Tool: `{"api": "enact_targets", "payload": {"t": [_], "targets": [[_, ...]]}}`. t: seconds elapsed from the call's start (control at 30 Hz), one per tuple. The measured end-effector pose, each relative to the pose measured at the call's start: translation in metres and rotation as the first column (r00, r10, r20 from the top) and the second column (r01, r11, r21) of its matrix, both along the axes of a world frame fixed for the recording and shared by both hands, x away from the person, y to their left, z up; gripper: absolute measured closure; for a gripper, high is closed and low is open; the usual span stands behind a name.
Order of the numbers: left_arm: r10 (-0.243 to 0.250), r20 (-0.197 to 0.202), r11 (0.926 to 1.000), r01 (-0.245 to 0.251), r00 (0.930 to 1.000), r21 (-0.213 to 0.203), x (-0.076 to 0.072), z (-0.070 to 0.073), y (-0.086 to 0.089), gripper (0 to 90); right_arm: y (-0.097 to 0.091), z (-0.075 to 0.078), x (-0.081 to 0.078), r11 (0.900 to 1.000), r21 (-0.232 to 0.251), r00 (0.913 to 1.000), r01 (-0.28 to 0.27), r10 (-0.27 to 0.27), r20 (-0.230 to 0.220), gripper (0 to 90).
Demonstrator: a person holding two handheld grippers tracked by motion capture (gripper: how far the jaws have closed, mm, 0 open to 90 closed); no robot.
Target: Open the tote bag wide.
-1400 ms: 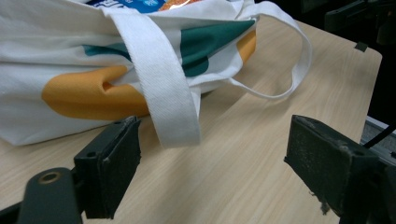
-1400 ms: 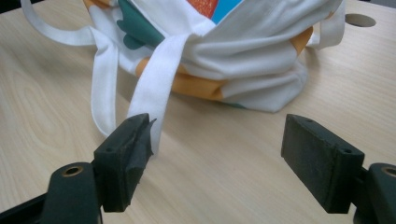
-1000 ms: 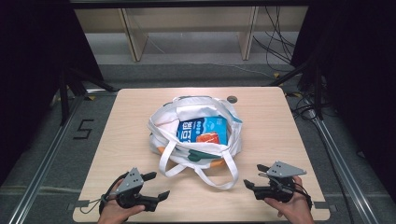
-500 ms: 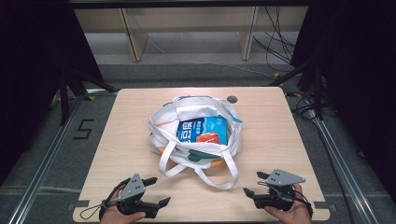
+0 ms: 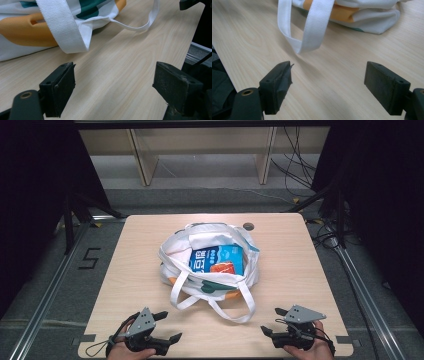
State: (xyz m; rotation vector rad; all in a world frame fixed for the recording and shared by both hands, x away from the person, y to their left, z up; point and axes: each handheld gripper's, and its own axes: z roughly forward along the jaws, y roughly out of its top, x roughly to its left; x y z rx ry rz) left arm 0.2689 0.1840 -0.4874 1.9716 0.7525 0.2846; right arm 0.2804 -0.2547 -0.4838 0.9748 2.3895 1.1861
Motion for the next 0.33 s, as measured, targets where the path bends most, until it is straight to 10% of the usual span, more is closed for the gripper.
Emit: {"api": "enact_targets", "payload": {"t": [0.33], "targets": [[0.022,0.003,0.9997,-0.022,0.9998,0.003,0.0019,-0.0014,0.0017,17.0,-0.0008,-0.0005,0.0006,0.9999,-0.009,1.0,0.008,-0.008,0.004,22.9]]}}
